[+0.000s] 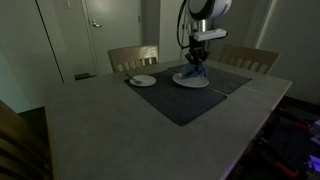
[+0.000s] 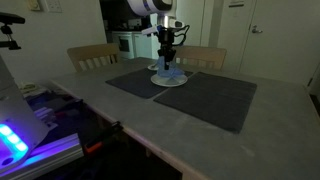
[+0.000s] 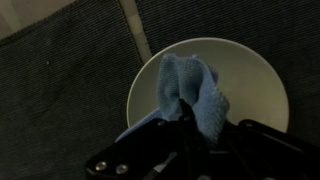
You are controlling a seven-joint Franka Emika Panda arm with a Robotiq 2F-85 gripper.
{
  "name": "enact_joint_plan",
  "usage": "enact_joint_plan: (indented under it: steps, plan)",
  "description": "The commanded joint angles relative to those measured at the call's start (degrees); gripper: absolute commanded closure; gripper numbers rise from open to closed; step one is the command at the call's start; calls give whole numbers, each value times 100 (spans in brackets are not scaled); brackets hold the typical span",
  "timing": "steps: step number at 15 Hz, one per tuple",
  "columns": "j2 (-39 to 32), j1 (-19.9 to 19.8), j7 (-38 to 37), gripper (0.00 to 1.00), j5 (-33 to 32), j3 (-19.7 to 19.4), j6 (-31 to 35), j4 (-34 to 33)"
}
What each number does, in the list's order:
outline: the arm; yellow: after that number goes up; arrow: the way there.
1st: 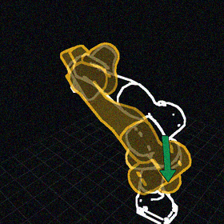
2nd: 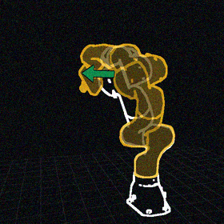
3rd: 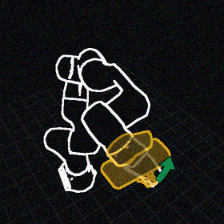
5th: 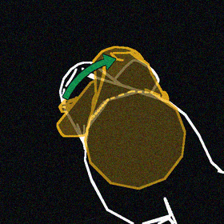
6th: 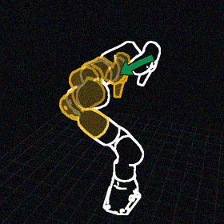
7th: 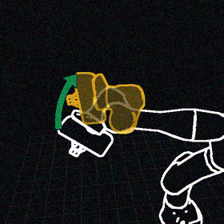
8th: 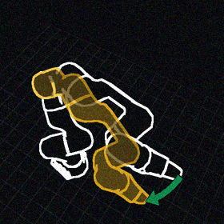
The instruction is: Wipe the white plate with the light blue towel
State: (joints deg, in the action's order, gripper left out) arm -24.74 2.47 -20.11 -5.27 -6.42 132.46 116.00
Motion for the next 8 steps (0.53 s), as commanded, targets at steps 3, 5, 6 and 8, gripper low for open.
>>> enact_joint_plan:
  steps: [3, 5, 6, 8]
  plan:
    - [-608, -98, -81, 98, 2, -134, -27, -341]
    - [-798, -164, -132, 98, 199, -147, -340, -504]
    - [-859, -254, -53, 98, 396, -82, -588, -587]
    - [-970, -374, 95, 98, 720, 21, -993, -732]
